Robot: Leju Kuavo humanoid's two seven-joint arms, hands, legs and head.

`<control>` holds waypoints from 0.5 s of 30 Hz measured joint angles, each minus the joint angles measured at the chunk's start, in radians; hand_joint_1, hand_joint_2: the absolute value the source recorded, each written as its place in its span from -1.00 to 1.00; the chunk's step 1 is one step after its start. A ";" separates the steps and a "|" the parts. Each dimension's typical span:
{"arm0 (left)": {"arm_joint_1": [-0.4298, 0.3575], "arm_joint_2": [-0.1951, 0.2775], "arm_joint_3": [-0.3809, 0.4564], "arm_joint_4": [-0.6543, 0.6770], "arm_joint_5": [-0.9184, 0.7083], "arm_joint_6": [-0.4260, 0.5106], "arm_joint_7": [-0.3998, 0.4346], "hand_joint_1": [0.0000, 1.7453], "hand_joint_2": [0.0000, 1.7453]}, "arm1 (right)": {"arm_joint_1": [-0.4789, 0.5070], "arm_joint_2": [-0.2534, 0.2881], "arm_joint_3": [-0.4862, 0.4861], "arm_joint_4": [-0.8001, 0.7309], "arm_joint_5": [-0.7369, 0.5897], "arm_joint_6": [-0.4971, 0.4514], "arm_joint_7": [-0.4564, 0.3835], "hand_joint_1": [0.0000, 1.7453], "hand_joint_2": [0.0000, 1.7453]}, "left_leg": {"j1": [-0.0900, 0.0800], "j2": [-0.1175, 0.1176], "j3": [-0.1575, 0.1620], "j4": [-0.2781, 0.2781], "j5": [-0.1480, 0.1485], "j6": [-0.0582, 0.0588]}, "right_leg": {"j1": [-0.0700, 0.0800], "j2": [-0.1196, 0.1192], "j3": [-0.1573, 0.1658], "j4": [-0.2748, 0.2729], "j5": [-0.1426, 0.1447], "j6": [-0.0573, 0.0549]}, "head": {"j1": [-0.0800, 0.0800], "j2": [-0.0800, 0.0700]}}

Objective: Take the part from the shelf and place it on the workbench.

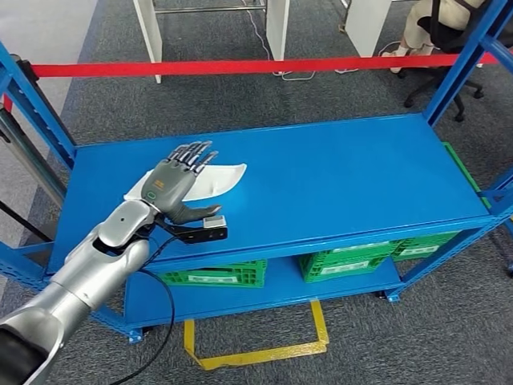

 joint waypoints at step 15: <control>-0.005 0.037 -0.016 0.013 0.051 -0.126 -0.023 -1.00 1.00 | 0.000 -0.002 -0.016 0.000 0.000 0.000 -0.007 -1.00 1.00 | -0.004 -0.002 -0.024 0.138 -0.110 -0.050 | 0.000 0.000 0.018 -0.171 0.165 -0.050 | -0.006 0.000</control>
